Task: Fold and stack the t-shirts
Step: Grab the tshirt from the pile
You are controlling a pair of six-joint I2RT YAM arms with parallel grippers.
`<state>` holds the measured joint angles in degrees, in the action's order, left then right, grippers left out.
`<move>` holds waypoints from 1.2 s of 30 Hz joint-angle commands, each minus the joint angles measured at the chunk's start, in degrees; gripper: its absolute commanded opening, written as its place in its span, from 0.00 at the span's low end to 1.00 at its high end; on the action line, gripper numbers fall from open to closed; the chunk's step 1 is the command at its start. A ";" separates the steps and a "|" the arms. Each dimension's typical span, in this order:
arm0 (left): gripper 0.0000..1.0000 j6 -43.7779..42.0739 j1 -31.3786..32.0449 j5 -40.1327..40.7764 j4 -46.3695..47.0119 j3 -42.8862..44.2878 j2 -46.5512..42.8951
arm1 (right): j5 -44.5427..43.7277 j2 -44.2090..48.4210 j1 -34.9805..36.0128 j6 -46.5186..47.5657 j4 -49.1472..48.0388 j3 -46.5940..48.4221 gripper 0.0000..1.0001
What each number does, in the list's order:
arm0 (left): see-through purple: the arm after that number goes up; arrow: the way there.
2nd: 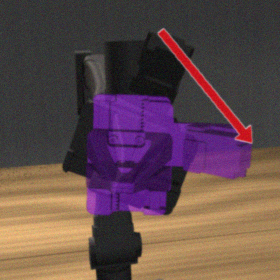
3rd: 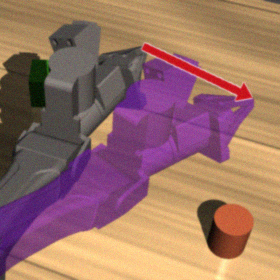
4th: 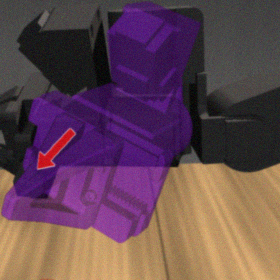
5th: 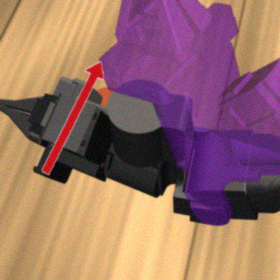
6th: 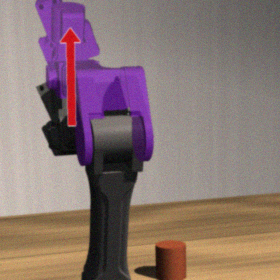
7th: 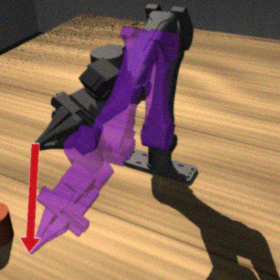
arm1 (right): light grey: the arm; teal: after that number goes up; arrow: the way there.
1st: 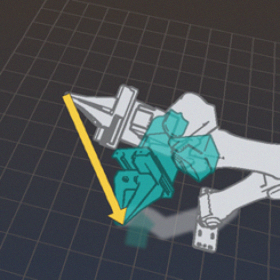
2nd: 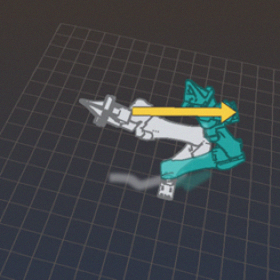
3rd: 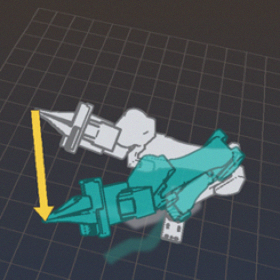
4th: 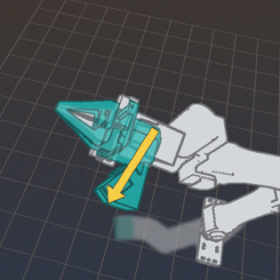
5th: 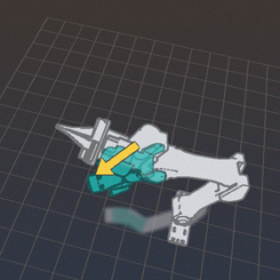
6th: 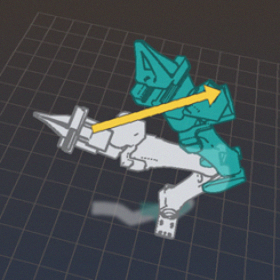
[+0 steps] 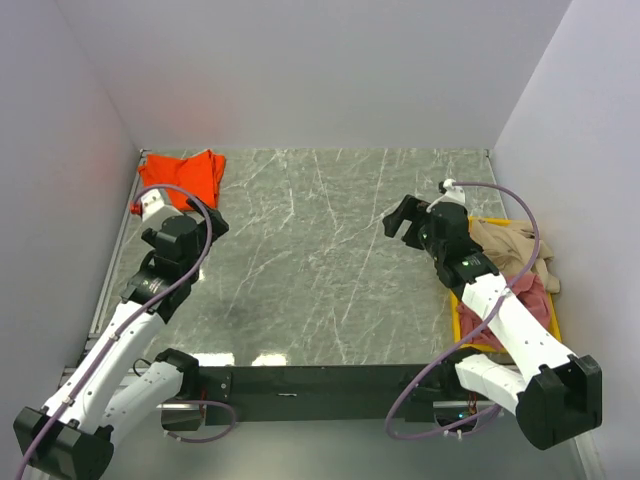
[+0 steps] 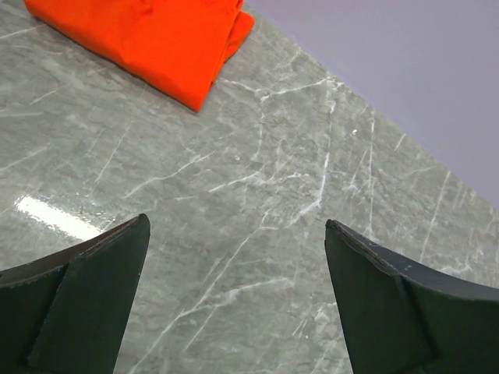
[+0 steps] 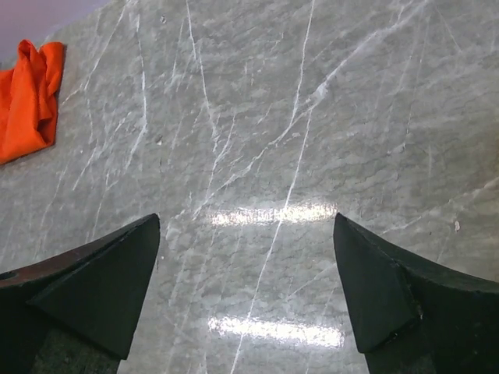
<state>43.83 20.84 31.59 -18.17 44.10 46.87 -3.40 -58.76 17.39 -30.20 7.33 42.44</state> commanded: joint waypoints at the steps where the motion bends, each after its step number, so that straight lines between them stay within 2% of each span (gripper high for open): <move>1: 0.99 0.72 -0.10 2.51 1.83 -0.94 0.41 | -0.38 -0.47 0.10 -0.21 -1.54 4.14 0.99; 5: 0.99 0.29 -0.10 2.51 1.91 -0.24 1.90 | -3.18 -1.35 0.19 1.10 2.59 8.36 1.00; 10: 0.99 -0.41 -0.19 1.72 2.88 -0.59 2.70 | -16.88 -4.43 0.10 1.55 14.45 16.08 1.00; 13: 0.99 -0.50 -0.19 1.63 3.32 -1.03 3.31 | -26.79 -5.83 -0.16 -3.10 22.61 18.91 1.00; 16: 0.99 -0.68 -0.19 1.71 3.32 -0.94 4.19 | -31.56 -6.36 -2.61 -11.53 32.01 19.79 1.00; 17: 0.99 -0.59 -0.27 1.98 3.23 -0.94 4.63 | -31.67 -6.45 -4.36 -16.43 34.74 19.88 1.00; 19: 0.99 -0.59 -0.36 2.42 2.97 -0.94 5.07 | -30.53 -6.10 -10.33 -19.36 40.38 18.92 1.00; 23: 0.99 -0.77 -0.62 0.58 4.11 -1.38 6.21 | -20.71 -1.19 -21.15 -19.20 39.17 12.77 1.00; 28: 0.99 -0.77 -0.98 -0.74 4.46 -1.12 7.70 | -22.52 5.58 -31.51 -18.58 40.57 8.55 1.00; 31: 0.99 -1.12 -1.15 -2.94 5.86 -1.47 8.15 | -21.84 7.70 -35.31 -15.78 37.42 7.84 1.00; 36: 0.99 -1.30 -1.42 -3.82 5.96 -0.86 9.55 | -20.24 0.77 -37.07 -10.67 33.44 14.31 0.99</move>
<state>43.53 19.81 29.23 -14.37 43.07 56.03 -23.88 -53.93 -19.18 -44.01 44.91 51.53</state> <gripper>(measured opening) 0.994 0.991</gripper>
